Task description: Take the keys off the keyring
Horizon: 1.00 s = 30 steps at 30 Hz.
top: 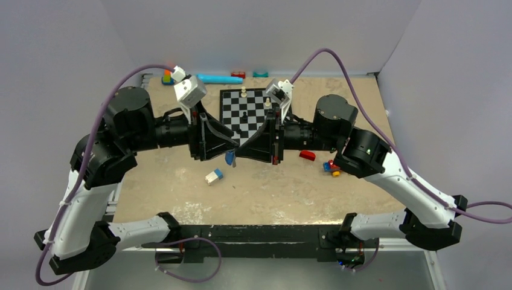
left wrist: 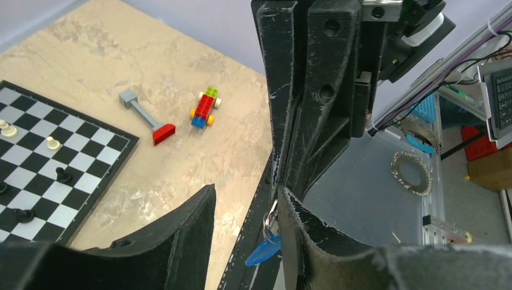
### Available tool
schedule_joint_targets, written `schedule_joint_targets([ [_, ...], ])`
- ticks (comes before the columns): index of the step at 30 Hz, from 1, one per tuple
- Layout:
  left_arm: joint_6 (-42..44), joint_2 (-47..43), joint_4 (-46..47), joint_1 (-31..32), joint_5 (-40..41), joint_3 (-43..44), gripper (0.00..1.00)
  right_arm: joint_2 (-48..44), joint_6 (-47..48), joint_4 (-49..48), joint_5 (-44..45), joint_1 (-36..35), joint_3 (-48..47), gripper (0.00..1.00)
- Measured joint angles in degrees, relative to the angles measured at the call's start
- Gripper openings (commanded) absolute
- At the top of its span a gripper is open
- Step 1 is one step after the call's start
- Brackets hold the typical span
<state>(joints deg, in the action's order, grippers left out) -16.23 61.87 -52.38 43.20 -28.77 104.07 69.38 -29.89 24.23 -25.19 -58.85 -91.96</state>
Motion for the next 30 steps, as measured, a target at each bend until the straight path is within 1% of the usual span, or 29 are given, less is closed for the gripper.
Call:
schedule_joint_targets([
  [5,0.76,1.44,-1.55,0.0,-1.01,0.61,0.35,0.02,0.33,1.57,-0.02,0.04,-0.07,0.0],
  [9,0.85,1.27,-1.9,0.0,-1.66,0.61,0.34,0.02,0.39,1.73,-0.04,0.02,-0.07,0.0],
  [11,0.85,1.22,-2.23,0.0,-1.73,0.61,0.41,0.02,0.42,1.73,-0.04,0.02,-0.07,0.0],
  [14,1.09,1.22,-2.51,0.0,-1.64,0.61,0.59,0.02,0.5,1.95,-0.15,0.02,-0.07,0.0],
  [15,1.22,1.22,-2.6,-0.04,-1.64,0.61,0.62,0.02,0.55,2.08,-0.26,0.02,-0.07,0.0],
  [17,1.05,1.18,-2.95,-0.02,-1.7,0.63,0.63,0.02,0.61,1.95,-0.28,0.02,-0.07,0.0],
  [19,0.98,1.18,-3.23,0.0,-1.86,0.63,0.6,0.0,0.59,1.88,-0.28,0.02,-0.07,0.0],
  [27,1.05,1.16,-4.09,0.0,-2.12,0.92,0.36,0.0,0.61,1.95,-0.22,0.04,-0.07,0.0],
  [28,1.05,1.16,-4.22,0.0,-2.14,1.11,0.32,0.0,0.61,1.92,-0.2,0.04,-0.07,0.0],
  [30,1.03,1.16,-4.44,0.0,-2.1,1.51,0.28,0.0,0.61,1.9,-0.24,0.02,-0.07,0.0],
])
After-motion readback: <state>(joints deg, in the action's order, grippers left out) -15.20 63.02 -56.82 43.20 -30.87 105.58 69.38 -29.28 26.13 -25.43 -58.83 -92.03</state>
